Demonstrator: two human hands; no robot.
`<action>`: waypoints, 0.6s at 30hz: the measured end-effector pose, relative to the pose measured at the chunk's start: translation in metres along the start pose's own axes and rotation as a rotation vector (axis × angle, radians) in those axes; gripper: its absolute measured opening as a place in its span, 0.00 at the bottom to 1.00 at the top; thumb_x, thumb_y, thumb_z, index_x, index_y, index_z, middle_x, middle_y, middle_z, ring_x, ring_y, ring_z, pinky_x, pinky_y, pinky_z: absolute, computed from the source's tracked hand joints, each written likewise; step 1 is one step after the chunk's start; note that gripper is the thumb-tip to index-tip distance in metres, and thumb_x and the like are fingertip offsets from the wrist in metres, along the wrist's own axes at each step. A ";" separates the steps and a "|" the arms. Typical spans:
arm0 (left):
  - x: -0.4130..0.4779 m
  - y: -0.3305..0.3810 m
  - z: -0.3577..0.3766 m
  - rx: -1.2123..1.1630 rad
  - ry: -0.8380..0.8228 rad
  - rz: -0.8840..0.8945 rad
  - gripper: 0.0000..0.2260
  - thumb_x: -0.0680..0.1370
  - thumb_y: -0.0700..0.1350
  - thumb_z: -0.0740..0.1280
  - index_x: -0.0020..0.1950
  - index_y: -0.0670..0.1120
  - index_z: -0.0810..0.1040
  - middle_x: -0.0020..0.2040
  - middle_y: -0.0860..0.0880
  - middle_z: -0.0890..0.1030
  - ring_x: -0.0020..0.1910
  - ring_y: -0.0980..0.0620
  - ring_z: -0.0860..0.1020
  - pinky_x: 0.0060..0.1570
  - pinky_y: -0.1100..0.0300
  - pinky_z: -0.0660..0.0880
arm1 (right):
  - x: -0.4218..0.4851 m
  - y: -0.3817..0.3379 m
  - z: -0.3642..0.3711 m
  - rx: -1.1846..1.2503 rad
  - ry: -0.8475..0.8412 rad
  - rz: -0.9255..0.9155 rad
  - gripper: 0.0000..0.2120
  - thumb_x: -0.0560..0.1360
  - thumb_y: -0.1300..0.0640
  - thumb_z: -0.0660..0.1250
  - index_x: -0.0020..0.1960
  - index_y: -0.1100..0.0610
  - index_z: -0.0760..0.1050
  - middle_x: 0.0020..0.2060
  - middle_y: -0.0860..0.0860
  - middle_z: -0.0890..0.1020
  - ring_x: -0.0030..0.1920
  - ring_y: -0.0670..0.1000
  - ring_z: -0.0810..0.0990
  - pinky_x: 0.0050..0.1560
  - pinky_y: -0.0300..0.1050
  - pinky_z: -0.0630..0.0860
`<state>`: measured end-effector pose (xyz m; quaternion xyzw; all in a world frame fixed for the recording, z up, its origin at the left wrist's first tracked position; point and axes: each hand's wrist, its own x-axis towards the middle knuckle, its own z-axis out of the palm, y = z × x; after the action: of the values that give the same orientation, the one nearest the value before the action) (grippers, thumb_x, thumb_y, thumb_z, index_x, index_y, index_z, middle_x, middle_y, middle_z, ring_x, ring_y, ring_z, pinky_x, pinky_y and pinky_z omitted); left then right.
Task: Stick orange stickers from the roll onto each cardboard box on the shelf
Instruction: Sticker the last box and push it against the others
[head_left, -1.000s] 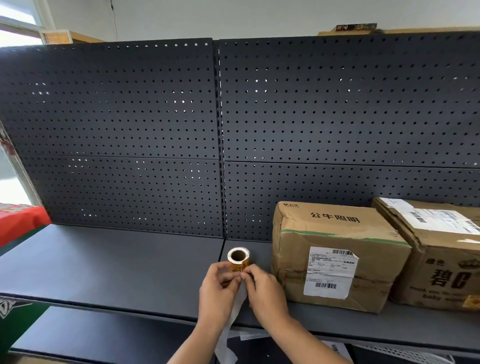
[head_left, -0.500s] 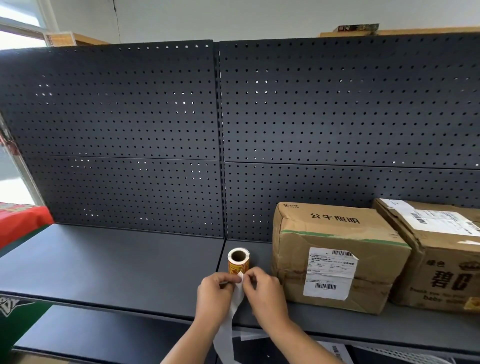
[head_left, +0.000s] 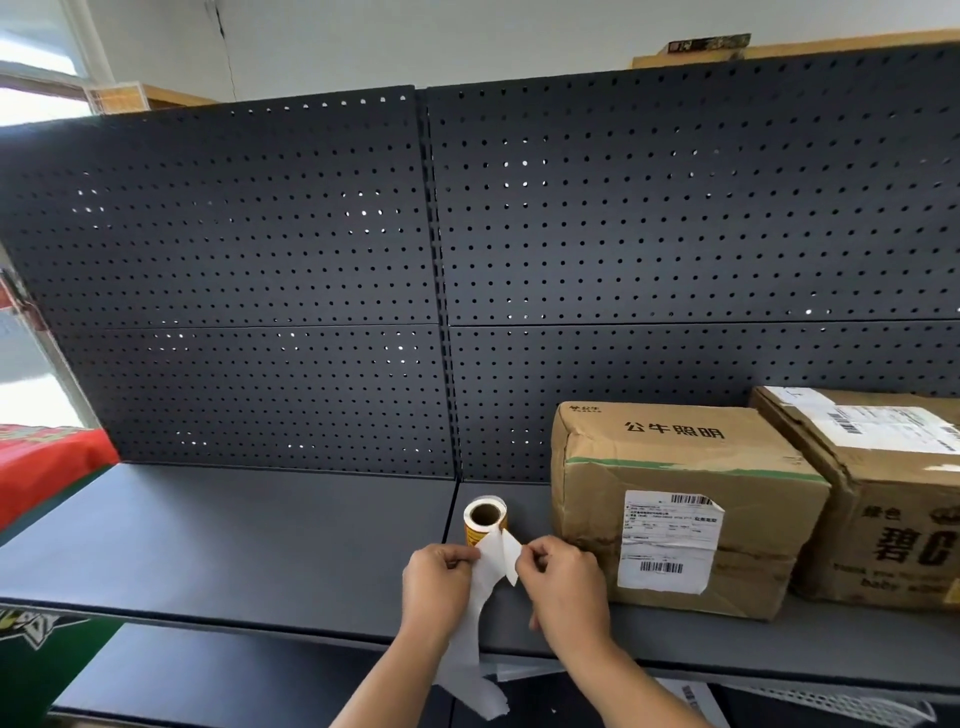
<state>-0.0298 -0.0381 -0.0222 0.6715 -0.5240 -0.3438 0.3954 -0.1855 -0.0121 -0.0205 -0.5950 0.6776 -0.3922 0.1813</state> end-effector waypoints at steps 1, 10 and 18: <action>0.000 0.000 0.001 -0.006 0.001 -0.009 0.15 0.81 0.36 0.64 0.48 0.51 0.88 0.48 0.54 0.86 0.36 0.55 0.79 0.36 0.67 0.72 | -0.001 0.001 -0.001 -0.013 0.004 -0.001 0.11 0.80 0.55 0.64 0.41 0.52 0.80 0.26 0.51 0.81 0.19 0.48 0.79 0.29 0.46 0.79; -0.005 0.002 0.000 0.069 0.011 -0.040 0.13 0.82 0.38 0.64 0.59 0.47 0.87 0.53 0.52 0.84 0.43 0.61 0.78 0.37 0.71 0.71 | -0.005 0.019 0.000 -0.102 0.113 -0.069 0.08 0.78 0.50 0.65 0.41 0.47 0.77 0.27 0.48 0.81 0.24 0.49 0.79 0.28 0.50 0.79; -0.050 0.029 0.010 0.064 0.204 0.256 0.03 0.80 0.48 0.67 0.51 0.56 0.78 0.52 0.61 0.75 0.55 0.58 0.72 0.54 0.59 0.74 | -0.008 0.010 -0.002 -0.100 0.221 -0.248 0.08 0.76 0.53 0.73 0.40 0.49 0.75 0.25 0.47 0.79 0.25 0.49 0.79 0.26 0.50 0.76</action>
<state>-0.0620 0.0054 0.0015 0.6429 -0.5733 -0.2037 0.4654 -0.1918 -0.0039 -0.0282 -0.6357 0.6334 -0.4404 0.0260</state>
